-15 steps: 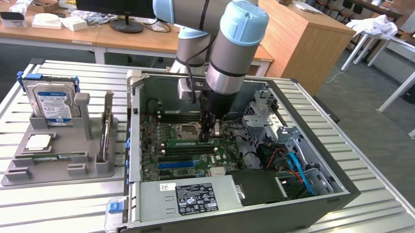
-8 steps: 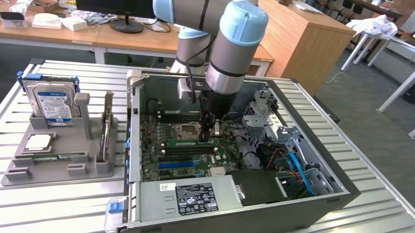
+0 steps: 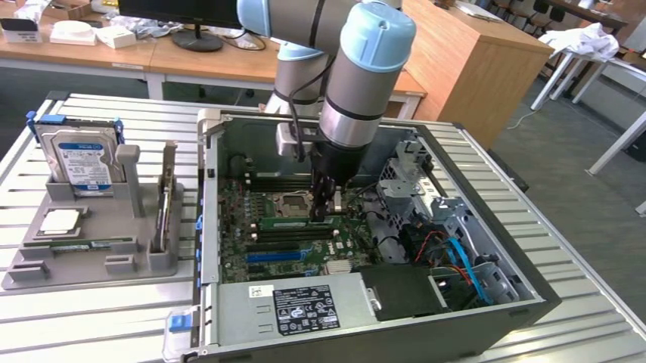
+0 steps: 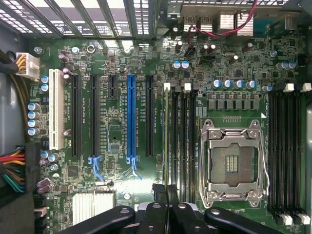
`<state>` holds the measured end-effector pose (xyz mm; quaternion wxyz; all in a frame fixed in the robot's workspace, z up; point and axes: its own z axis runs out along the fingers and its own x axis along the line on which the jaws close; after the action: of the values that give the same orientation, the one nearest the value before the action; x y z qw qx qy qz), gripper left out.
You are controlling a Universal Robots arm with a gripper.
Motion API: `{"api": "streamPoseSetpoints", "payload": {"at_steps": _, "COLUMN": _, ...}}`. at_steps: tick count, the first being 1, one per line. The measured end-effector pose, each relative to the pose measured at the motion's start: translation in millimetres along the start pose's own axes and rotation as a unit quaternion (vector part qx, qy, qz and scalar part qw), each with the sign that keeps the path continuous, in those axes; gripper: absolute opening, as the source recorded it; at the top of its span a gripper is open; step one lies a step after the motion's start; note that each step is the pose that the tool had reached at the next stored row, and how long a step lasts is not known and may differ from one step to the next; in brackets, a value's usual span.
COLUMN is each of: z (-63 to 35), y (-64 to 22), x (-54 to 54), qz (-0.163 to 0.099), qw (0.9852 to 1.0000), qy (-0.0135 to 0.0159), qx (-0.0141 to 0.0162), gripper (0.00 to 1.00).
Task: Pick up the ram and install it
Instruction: 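Pick up the ram and move it above insertion slot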
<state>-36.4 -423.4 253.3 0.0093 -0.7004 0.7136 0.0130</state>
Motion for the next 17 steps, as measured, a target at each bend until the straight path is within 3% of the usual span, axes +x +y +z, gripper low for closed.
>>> {"api": "streamPoseSetpoints", "payload": {"at_steps": 17, "z": 6.1, "y": 0.7, "x": 0.2, "qz": 0.000, "qw": 1.0000, "qy": 0.0000, "qx": 0.0000, "gripper": 0.11}}
